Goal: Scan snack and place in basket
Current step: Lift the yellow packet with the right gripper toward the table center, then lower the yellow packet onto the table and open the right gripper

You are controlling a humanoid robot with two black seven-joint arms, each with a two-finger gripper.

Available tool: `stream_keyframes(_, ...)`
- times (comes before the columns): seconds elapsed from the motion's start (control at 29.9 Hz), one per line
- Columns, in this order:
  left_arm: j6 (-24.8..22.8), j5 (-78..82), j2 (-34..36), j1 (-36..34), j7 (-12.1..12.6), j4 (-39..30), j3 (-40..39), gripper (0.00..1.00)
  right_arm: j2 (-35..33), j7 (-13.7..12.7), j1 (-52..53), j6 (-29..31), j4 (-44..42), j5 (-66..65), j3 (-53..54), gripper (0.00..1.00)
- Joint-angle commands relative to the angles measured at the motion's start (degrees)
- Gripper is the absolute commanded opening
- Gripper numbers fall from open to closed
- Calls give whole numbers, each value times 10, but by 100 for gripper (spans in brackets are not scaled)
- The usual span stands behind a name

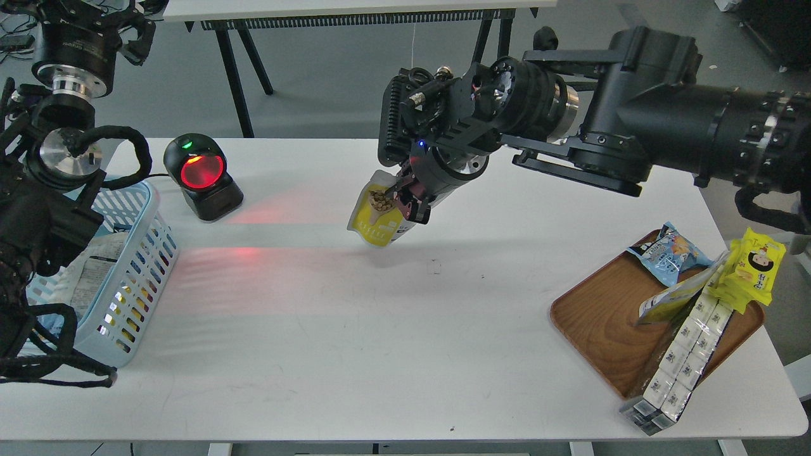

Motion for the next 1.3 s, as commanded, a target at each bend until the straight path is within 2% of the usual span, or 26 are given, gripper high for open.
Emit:
stream_keyframes(0.0,0,0,-2,-1,0,-3,-1,100,18,0,-6,1,-1,12,2,0)
stream_keyframes(0.3,0,0,0,-1,0,-4,-1,100,35,0,-24,2,-38,15,0,0)
stream_keyframes(0.9,0,0,3,-1,-2,-3,-5,100,35,0,-37,2,-35,15,-7,0)
stream_keyframes(1.1,0,0,3,-1,-2,-4,-7,100,35,0,-40,2,-35,15,-7,5)
stream_keyframes(1.27,0,0,2,-1,-2,-4,-6,100,35,0,-39,3,-34,15,-7,5)
